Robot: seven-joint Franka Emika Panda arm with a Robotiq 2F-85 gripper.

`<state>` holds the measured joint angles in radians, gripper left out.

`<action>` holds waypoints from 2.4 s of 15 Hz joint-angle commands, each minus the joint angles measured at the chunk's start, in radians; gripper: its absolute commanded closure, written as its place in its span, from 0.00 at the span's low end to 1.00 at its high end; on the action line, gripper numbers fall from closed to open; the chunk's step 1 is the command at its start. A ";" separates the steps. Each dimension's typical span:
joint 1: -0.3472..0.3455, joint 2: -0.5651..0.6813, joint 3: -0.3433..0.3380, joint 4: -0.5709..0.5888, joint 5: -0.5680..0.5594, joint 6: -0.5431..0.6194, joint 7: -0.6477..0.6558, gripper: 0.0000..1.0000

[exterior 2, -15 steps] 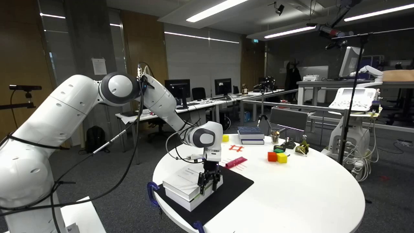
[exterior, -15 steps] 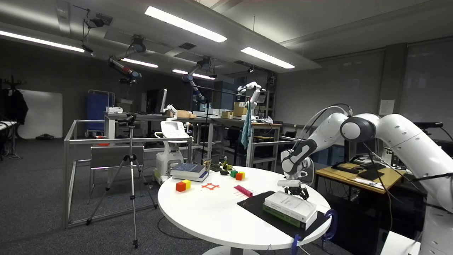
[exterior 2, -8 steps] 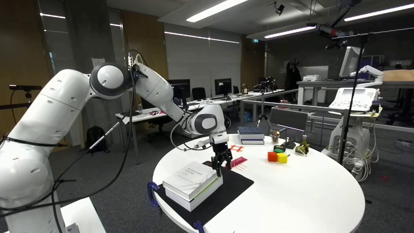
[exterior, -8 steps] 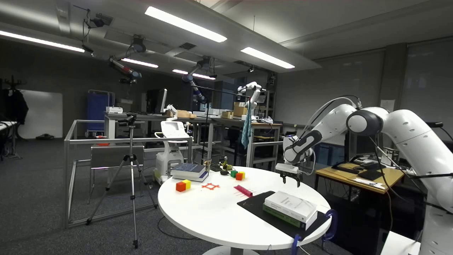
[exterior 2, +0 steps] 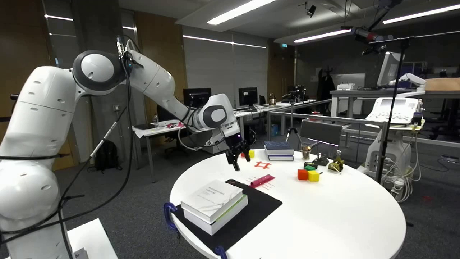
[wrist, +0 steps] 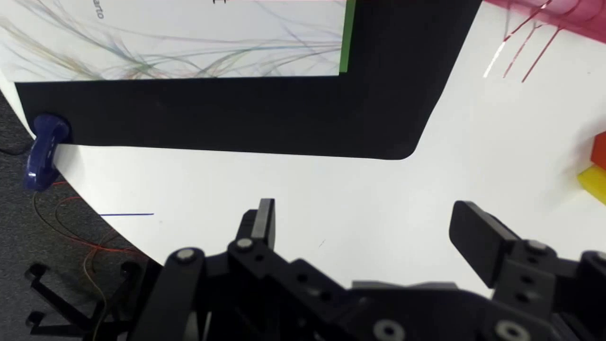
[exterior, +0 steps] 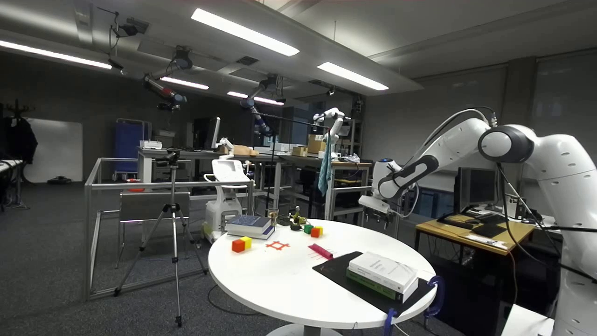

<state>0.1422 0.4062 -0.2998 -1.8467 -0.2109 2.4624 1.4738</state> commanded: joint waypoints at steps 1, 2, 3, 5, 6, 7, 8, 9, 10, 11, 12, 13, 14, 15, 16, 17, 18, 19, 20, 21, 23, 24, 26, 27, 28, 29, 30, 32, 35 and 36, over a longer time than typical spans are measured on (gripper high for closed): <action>0.048 -0.121 0.018 -0.140 -0.125 0.059 0.097 0.00; 0.053 -0.144 0.033 -0.161 -0.155 0.046 0.093 0.00; 0.058 -0.167 0.046 -0.181 -0.193 0.029 0.087 0.00; 0.046 -0.216 0.092 -0.227 -0.226 0.012 0.013 0.00; 0.037 -0.237 0.115 -0.246 -0.226 0.003 -0.019 0.00; 0.025 -0.259 0.139 -0.264 -0.209 -0.007 -0.067 0.00; 0.014 -0.283 0.164 -0.280 -0.181 -0.024 -0.132 0.00; 0.005 -0.305 0.183 -0.293 -0.156 -0.044 -0.196 0.00; -0.005 -0.326 0.200 -0.304 -0.135 -0.063 -0.258 0.00; -0.017 -0.350 0.218 -0.311 -0.093 -0.098 -0.341 0.00; -0.023 -0.369 0.227 -0.312 -0.079 -0.136 -0.406 0.00; -0.031 -0.387 0.233 -0.309 -0.069 -0.175 -0.476 0.00; -0.037 -0.404 0.238 -0.303 -0.078 -0.213 -0.527 0.00; -0.044 -0.419 0.240 -0.298 -0.094 -0.242 -0.568 0.00; -0.051 -0.435 0.242 -0.293 -0.106 -0.271 -0.608 0.00; -0.060 -0.451 0.244 -0.293 -0.112 -0.287 -0.646 0.00; -0.068 -0.467 0.244 -0.291 -0.111 -0.304 -0.683 0.00; -0.076 -0.481 0.246 -0.290 -0.111 -0.316 -0.714 0.00; -0.085 -0.497 0.248 -0.292 -0.111 -0.323 -0.744 0.00; -0.093 -0.513 0.250 -0.292 -0.109 -0.331 -0.773 0.00; -0.108 -0.540 0.254 -0.294 -0.104 -0.335 -0.823 0.00; -0.113 -0.553 0.255 -0.293 -0.097 -0.341 -0.847 0.00; -0.124 -0.577 0.259 -0.296 -0.089 -0.347 -0.882 0.00; -0.129 -0.588 0.261 -0.297 -0.083 -0.349 -0.897 0.00; -0.131 -0.601 0.262 -0.300 -0.080 -0.350 -0.907 0.00; -0.134 -0.613 0.263 -0.302 -0.075 -0.352 -0.920 0.00; -0.139 -0.625 0.265 -0.305 -0.073 -0.352 -0.928 0.00; -0.144 -0.643 0.267 -0.312 -0.068 -0.347 -0.945 0.00; -0.155 -0.660 0.273 -0.320 -0.066 -0.341 -0.956 0.00; -0.157 -0.662 0.275 -0.321 -0.066 -0.341 -0.957 0.00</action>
<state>0.0206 -0.2060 -0.0516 -2.1316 -0.2996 2.1270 0.5601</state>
